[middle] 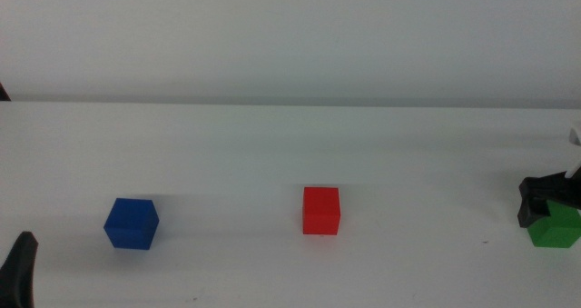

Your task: Stack red cubes first, then green, then blue cubes in a specific spot.

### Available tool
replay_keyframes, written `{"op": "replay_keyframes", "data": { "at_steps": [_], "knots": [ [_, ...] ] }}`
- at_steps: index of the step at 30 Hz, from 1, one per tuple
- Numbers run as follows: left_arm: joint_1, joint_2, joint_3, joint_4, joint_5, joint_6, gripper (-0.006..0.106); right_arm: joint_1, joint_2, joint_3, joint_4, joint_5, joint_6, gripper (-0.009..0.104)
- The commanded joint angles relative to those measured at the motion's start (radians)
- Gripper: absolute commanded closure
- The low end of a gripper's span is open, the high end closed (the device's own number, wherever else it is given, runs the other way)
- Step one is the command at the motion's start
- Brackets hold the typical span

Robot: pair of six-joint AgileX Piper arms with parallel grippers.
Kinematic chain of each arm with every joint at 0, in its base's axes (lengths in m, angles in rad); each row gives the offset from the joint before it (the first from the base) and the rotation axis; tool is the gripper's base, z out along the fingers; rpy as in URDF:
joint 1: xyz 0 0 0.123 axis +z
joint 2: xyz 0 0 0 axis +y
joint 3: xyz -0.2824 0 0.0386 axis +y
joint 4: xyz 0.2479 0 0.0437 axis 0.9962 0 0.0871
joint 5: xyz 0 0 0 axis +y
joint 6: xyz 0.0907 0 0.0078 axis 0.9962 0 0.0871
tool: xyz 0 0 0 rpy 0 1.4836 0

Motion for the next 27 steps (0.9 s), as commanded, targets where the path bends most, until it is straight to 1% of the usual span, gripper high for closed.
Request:
{"op": "replay_keyframes", "data": {
  "at_steps": [1, 3, 4, 7, 9, 11, 14, 17, 20, 22, 24, 27],
  "knots": [
    [0.002, -0.042, 0.041, 0.000, -0.016, -0.005, 0.010, 0.001, 0.015, -0.007, -0.018, -0.020, 0.005, 0.004],
    [0.002, -0.042, 0.041, 0.000, -0.016, -0.005, 0.010, 0.001, 0.026, -0.007, -0.024, -0.025, 0.026, 0.013],
    [0.002, -0.042, 0.041, 0.000, -0.016, -0.003, 0.010, 0.001, 0.030, -0.007, -0.033, -0.031, 0.037, 0.021],
    [0.002, -0.042, 0.041, 0.000, -0.016, -0.003, 0.010, 0.003, 0.035, -0.007, -0.068, -0.051, 0.085, 0.054],
    [0.002, -0.042, 0.041, 0.000, -0.016, -0.005, 0.010, 0.026, 0.025, -0.012, -0.103, -0.049, 0.113, 0.078],
    [0.002, -0.042, 0.041, 0.000, -0.016, -0.005, 0.010, 0.082, -0.014, -0.034, -0.108, -0.015, 0.158, 0.090],
    [0.002, -0.042, 0.041, 0.000, -0.016, -0.005, 0.010, 0.231, -0.095, -0.117, -0.102, 0.085, 0.310, 0.091],
    [0.002, -0.042, 0.041, 0.000, -0.016, -0.005, 0.010, 0.423, -0.104, -0.263, -0.136, 0.224, 0.457, 0.091],
    [0.002, -0.042, 0.041, 0.000, -0.016, -0.005, 0.010, 0.601, -0.030, -0.411, -0.170, 0.327, 0.613, 0.091],
    [0.002, -0.042, 0.041, 0.000, -0.016, -0.005, 0.010, 0.714, 0.030, -0.469, -0.178, 0.342, 0.666, 0.091],
    [0.002, -0.042, 0.041, 0.000, -0.016, -0.005, 0.010, 0.794, 0.084, -0.512, -0.178, 0.342, 0.724, 0.091],
    [0.002, -0.042, 0.041, 0.000, -0.016, -0.005, 0.010, 0.855, 0.136, -0.552, -0.179, 0.358, 0.783, 0.091]
  ]
}}
